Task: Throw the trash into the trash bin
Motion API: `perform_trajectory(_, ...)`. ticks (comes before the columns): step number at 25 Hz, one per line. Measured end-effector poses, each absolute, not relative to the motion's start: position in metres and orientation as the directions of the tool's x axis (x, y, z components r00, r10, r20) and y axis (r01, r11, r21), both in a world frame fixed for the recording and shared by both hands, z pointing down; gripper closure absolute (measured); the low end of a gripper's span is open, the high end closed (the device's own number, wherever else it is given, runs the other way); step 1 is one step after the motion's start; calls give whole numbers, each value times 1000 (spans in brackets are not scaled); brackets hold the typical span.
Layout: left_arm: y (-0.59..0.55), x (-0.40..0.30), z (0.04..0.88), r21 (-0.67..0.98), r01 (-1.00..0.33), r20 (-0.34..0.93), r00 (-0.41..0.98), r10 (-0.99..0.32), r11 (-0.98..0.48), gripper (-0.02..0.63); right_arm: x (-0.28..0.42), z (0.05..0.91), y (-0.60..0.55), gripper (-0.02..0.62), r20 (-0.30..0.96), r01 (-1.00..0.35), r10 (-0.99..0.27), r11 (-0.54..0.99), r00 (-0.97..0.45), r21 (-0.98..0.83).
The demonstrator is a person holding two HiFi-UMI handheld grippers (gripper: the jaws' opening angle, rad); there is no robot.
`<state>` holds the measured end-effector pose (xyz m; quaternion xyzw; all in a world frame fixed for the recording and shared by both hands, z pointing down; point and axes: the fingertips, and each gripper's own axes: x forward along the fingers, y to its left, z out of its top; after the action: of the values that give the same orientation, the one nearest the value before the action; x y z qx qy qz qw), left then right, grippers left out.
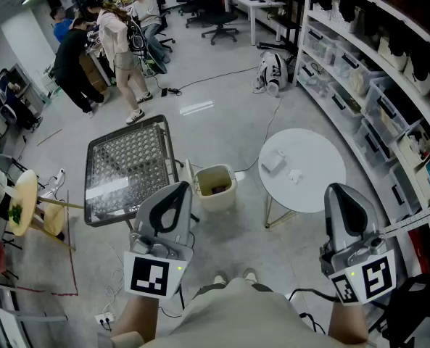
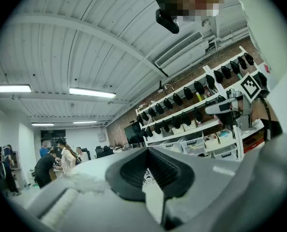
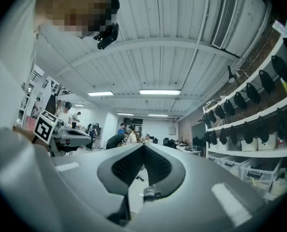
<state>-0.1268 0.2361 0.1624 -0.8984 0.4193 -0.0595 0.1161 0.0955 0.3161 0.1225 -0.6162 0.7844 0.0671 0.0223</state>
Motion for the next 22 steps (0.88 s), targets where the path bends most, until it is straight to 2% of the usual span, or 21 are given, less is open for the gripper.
perform_trajectory(15,244,-95,172,-253,-726,42,651,-758,-639,603,121,130,321,590,-124,-970,-962,240,-242,27)
perform_trajectory(16,245,-92,172,-253,-726,44,651,-758,-639,603,125,131,322,473,-125,-972,-964,234,-235,23)
perform_trajectory(17,246,-89,173,-254,-726,44,651,-758,-639,603,129,132,323,394,-124,-973,-965,229,-230,21)
perform_trajectory(22,253,-80,176,-256,-727,41,650,-759,-637,603,139,139,327,351,-109,-973,-967,228,-231,40)
